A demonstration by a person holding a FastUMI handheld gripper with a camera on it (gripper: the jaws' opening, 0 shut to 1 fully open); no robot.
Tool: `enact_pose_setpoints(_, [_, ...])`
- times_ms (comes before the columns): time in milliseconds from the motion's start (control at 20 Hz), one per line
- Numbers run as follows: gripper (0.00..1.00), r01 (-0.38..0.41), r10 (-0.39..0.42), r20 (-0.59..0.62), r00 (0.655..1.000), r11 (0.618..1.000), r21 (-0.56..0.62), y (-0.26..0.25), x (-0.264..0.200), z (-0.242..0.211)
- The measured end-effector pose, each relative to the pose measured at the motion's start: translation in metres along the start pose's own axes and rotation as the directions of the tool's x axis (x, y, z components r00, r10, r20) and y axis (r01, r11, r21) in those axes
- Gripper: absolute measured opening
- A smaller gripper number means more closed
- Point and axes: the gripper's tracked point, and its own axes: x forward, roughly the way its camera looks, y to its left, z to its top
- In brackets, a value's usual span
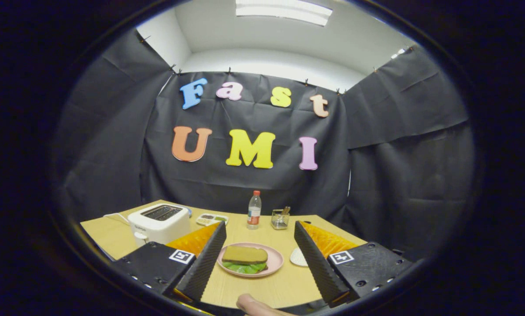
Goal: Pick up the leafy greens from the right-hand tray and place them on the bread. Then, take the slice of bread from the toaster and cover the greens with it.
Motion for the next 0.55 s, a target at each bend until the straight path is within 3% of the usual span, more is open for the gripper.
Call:
enact_pose_setpoints(300, [0.95,-0.021,0.019,0.063,0.998,0.999,0.032,-0.010,-0.029,0.036])
enact_pose_setpoints(550, [0.95,0.020,-0.022,0.056,0.998,0.999,0.026,-0.027,-0.032,0.039])
